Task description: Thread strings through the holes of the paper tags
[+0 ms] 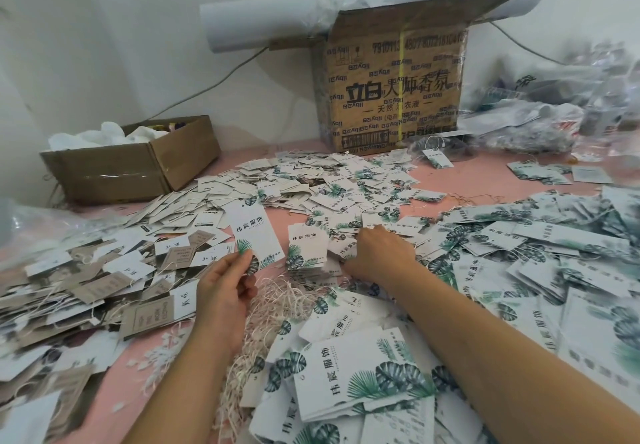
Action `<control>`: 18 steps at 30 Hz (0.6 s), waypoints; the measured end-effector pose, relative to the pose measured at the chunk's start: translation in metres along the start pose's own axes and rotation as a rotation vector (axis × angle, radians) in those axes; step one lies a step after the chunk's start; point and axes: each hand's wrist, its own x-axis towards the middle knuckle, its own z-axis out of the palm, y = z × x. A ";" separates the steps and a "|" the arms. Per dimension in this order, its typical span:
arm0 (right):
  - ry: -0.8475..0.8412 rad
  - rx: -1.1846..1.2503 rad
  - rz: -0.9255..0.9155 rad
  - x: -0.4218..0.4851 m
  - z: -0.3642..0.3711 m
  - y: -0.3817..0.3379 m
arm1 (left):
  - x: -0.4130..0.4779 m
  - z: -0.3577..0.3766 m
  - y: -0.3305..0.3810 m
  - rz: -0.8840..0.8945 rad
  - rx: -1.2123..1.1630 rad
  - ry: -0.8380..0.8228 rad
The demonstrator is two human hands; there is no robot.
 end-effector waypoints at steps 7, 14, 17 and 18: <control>-0.021 0.057 0.046 -0.001 -0.005 0.001 | -0.001 -0.001 0.000 0.006 0.000 -0.017; 0.177 0.087 -0.011 -0.003 -0.007 -0.003 | -0.002 -0.002 -0.003 0.052 0.162 -0.123; 0.278 0.098 -0.248 -0.005 -0.009 -0.015 | -0.004 -0.002 -0.005 0.082 0.256 -0.163; 0.277 0.119 -0.327 -0.008 -0.009 -0.019 | -0.005 -0.001 -0.006 0.101 0.288 -0.179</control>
